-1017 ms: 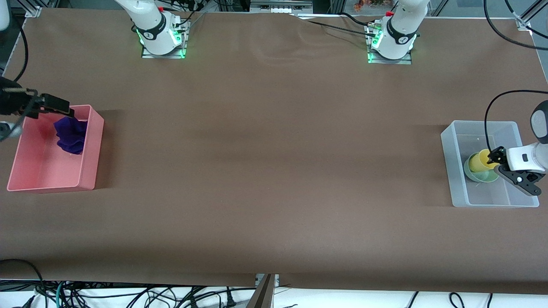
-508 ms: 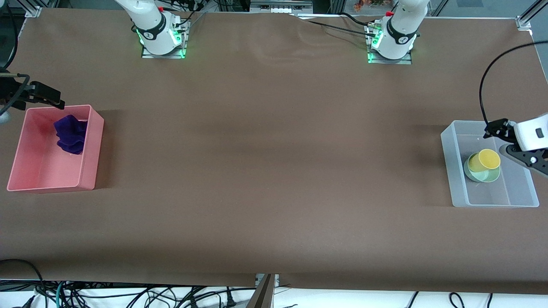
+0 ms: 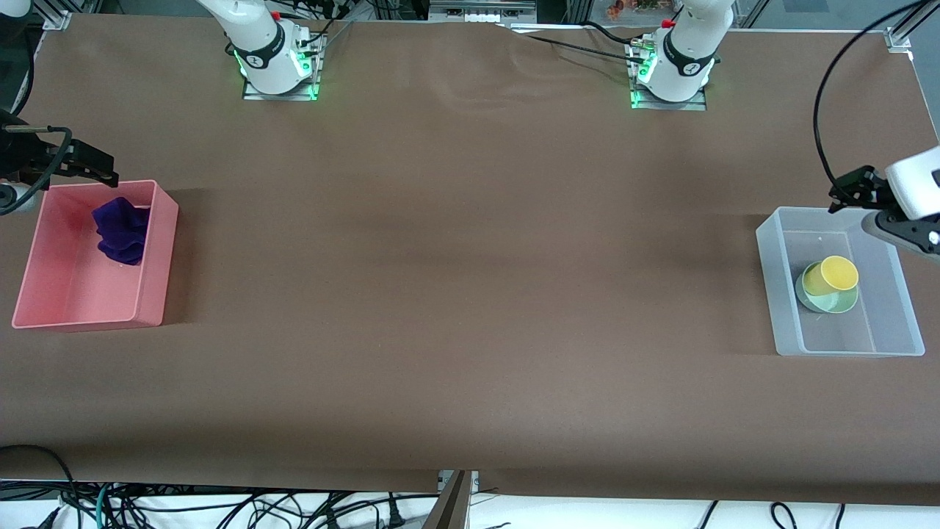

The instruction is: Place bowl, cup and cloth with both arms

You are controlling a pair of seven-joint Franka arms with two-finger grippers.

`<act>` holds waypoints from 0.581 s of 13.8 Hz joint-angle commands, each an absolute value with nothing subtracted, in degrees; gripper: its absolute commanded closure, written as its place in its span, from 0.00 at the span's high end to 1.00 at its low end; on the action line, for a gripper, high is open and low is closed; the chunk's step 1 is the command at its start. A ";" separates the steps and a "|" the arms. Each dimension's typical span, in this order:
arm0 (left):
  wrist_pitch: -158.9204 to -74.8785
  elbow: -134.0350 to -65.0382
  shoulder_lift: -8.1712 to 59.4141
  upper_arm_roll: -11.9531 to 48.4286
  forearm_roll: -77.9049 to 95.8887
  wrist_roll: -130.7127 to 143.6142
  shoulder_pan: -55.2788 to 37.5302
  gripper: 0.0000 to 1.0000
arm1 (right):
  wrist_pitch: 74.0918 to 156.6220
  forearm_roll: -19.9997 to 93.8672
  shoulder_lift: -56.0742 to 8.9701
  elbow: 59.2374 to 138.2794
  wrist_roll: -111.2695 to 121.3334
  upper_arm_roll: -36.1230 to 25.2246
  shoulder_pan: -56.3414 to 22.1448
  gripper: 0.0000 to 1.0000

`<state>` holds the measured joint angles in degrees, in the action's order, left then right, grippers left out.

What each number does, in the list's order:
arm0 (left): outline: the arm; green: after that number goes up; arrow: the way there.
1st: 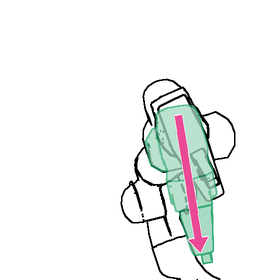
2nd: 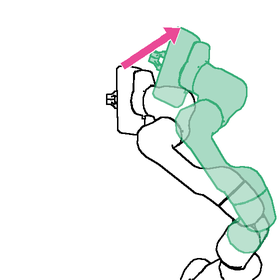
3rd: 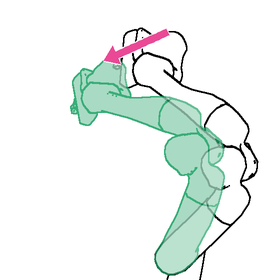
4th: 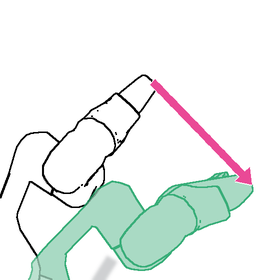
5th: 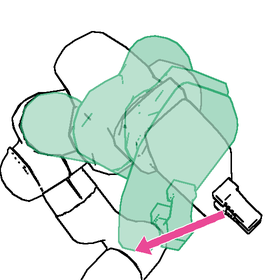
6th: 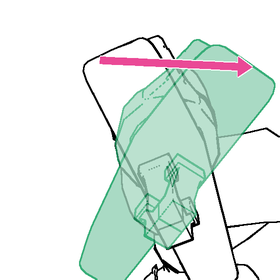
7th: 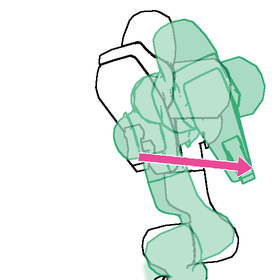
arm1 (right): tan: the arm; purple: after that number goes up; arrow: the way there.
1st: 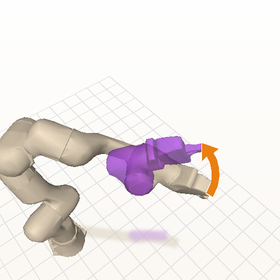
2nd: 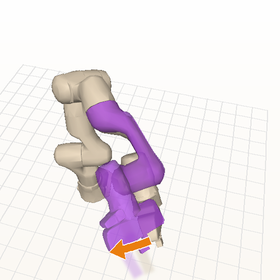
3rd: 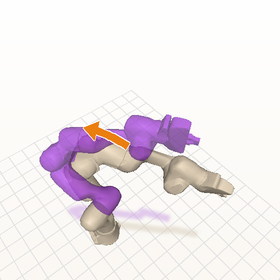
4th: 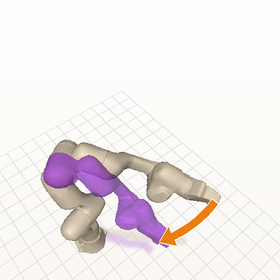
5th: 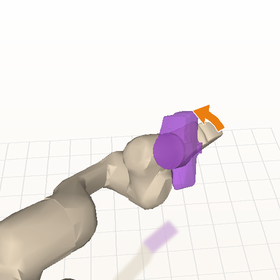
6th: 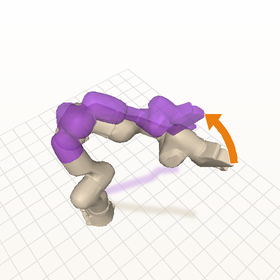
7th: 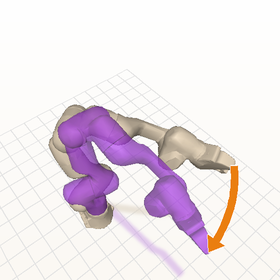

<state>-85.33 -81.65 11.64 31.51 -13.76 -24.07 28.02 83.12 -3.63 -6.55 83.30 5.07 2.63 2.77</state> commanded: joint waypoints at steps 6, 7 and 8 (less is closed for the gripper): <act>-99.75 -104.57 -6.49 3.19 2.38 -8.97 3.81 1.00 | 82.79 -4.13 -4.13 85.96 5.54 1.76 1.32 1.00; -99.67 -104.68 -6.59 2.56 1.42 -8.18 2.21 1.00 | 82.79 -4.13 -4.13 85.96 5.62 1.50 1.23 1.00; -99.67 -104.16 -6.33 2.55 0.62 -7.74 1.85 1.00 | 82.79 -4.13 -4.13 85.96 5.54 1.41 1.14 1.00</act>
<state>-97.77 -100.46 -2.83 4.22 1.19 -9.77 4.92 82.89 -3.63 -6.13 84.10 5.08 2.36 2.01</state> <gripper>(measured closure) 0.000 0.000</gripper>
